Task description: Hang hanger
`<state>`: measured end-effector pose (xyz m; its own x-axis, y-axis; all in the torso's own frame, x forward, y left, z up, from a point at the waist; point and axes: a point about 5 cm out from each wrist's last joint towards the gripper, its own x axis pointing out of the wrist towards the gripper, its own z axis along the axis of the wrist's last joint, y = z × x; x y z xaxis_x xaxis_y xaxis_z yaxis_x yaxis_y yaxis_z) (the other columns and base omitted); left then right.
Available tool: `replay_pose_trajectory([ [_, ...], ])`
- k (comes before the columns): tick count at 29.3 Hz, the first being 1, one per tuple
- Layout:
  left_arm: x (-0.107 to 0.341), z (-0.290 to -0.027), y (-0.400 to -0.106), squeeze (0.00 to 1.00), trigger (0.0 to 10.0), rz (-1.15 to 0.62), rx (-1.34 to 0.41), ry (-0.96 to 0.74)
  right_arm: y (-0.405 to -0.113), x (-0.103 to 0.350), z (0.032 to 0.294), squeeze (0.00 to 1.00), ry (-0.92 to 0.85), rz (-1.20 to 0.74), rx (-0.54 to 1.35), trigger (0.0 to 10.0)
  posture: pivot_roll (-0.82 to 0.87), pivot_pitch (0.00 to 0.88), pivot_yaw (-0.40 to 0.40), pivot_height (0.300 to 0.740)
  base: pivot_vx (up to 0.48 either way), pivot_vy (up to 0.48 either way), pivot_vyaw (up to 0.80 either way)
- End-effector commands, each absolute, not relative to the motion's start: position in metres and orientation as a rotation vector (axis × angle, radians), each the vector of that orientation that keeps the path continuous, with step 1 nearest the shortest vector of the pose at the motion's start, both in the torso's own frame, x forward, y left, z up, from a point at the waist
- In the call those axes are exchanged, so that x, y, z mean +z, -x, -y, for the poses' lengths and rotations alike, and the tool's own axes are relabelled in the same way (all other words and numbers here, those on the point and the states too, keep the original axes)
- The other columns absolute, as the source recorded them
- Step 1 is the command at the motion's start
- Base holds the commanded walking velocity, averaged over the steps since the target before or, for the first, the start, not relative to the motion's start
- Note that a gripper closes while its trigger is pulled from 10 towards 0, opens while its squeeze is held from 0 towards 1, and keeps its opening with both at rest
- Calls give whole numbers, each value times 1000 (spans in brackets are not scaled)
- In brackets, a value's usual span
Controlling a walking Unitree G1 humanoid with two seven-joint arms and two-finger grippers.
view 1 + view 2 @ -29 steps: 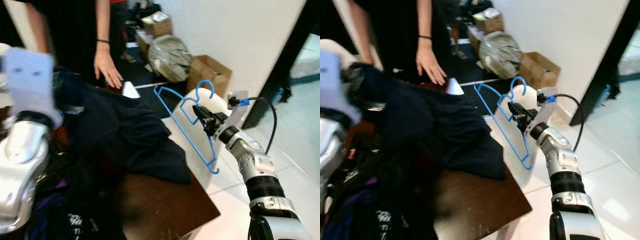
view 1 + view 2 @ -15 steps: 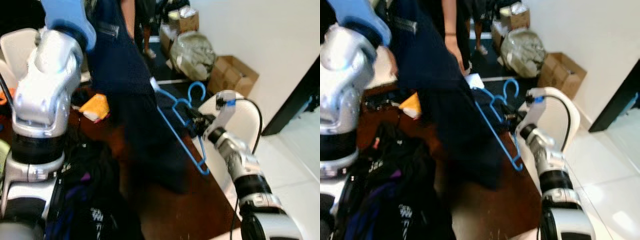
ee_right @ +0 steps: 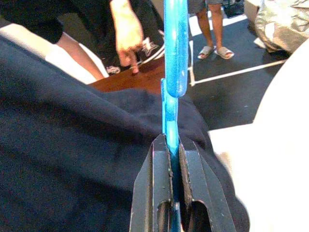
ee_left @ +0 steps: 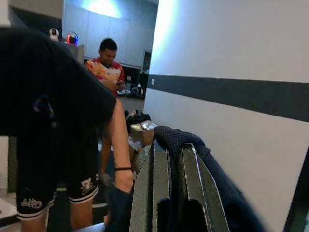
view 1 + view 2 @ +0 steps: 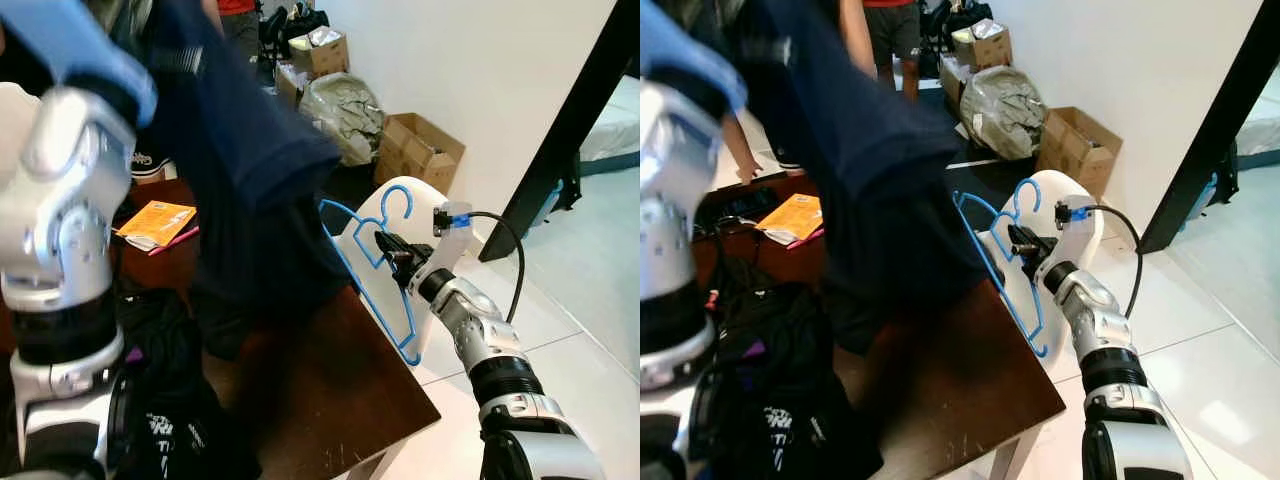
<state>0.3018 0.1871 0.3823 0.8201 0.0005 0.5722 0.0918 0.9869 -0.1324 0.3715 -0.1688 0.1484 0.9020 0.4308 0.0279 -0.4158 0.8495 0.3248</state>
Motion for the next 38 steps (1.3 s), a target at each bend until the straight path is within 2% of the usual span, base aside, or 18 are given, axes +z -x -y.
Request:
replay_pose_trajectory([
  [1, 396, -186, -293, 0, 10000, 679, -51, 155, -371, 146, 167, 0, -348, -54, 451, 10000, 151, 33, -57, 740, 0, 0, 0],
  [5, 396, -186, -293, 0, 10000, 679, -51, 155, -371, 146, 167, 0, -348, -54, 451, 10000, 151, 33, -57, 740, 0, 0, 0],
  [6, 377, -188, -292, 0, 10000, 614, -27, 149, -371, 146, 167, 0, -350, -56, 456, 10000, 152, 41, -54, 740, 0, 0, 0],
  [7, 351, -197, -285, 0, 10000, 517, 47, 53, -370, 146, 167, 0, -361, -62, 465, 10000, 169, 51, -52, 740, 0, 0, 0],
  [10, 326, -204, -274, 0, 10000, 413, 101, -48, -370, 144, 166, 0, -375, -71, 475, 10000, 168, 46, -55, 740, 0, 0, 0],
  [12, 322, -198, -273, 0, 10000, 392, 67, -60, -369, 143, 166, 0, -379, -75, 476, 10000, 161, 43, -53, 740, 0, 0, 0],
  [15, 312, -170, -275, 0, 10000, 316, -97, -108, -369, 142, 166, 0, -379, -88, 494, 10000, 156, 52, -52, 740, 0, 0, 0],
  [19, 298, -162, -275, 0, 10000, 236, -137, -159, -369, 142, 167, 0, -381, -93, 496, 10000, 149, 59, -52, 740, 0, 0, 0],
  [20, 272, -149, -270, 0, 10000, 104, -240, -167, -369, 142, 168, 0, -383, -97, 487, 10000, 148, 56, -52, 740, 0, 0, 0],
  [21, 272, -149, -270, 0, 10000, 104, -240, -167, -369, 142, 168, 0, -383, -97, 487, 10000, 148, 56, -52, 740, 0, 0, 0],
  [23, 263, -133, -263, 0, 10000, 60, -355, -175, -370, 142, 168, 0, -379, -102, 483, 10000, 144, 56, -55, 740, 0, 0, 0],
  [25, 263, -133, -263, 0, 10000, 60, -355, -175, -370, 142, 168, 0, -379, -102, 483, 10000, 144, 56, -55, 740, 0, 0, 0],
  [27, 260, -110, -253, 0, 10000, 69, -510, -150, -370, 142, 169, 0, -370, -115, 477, 10000, 134, 65, -57, 740, 0, 0, 0],
  [31, 252, -98, -248, 0, 10000, 50, -600, -126, -370, 141, 171, 0, -367, -125, 463, 10000, 128, 52, -55, 740, 0, 0, 0],
  [38, 233, -88, -243, 0, 10000, -10, -713, -208, -366, 136, 172, 0, -353, -140, 459, 10000, 117, 25, -45, 740, 0, 0, 0],
])
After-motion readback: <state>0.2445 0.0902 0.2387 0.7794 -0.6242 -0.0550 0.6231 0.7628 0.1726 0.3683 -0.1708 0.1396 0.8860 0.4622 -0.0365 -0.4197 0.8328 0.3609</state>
